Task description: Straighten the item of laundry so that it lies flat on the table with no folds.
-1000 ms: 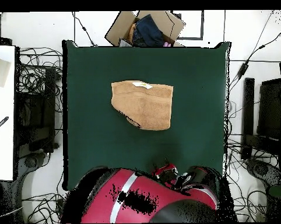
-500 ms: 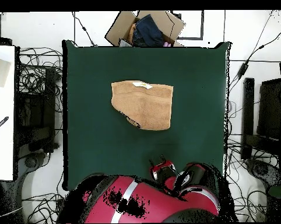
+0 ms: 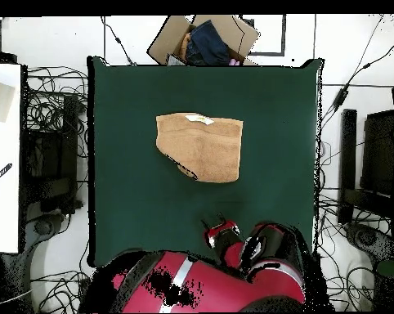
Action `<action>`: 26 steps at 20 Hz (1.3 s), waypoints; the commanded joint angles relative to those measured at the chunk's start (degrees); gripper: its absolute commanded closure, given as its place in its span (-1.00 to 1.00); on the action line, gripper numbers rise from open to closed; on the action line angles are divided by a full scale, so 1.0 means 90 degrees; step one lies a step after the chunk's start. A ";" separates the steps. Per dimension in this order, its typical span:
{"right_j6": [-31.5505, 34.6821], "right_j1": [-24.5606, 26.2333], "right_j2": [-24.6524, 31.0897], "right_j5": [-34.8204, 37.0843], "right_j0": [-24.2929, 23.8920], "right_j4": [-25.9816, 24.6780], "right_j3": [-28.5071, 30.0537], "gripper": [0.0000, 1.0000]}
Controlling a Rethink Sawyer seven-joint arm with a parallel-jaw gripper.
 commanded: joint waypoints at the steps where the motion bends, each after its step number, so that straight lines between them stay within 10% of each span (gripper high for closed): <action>1: 0.2155 0.0093 0.1026 0.0643 -0.0094 -0.0178 -0.0560 -1.00; 26: 0.2465 0.0283 0.1511 0.0851 -0.0433 -0.0224 -0.0693 -1.00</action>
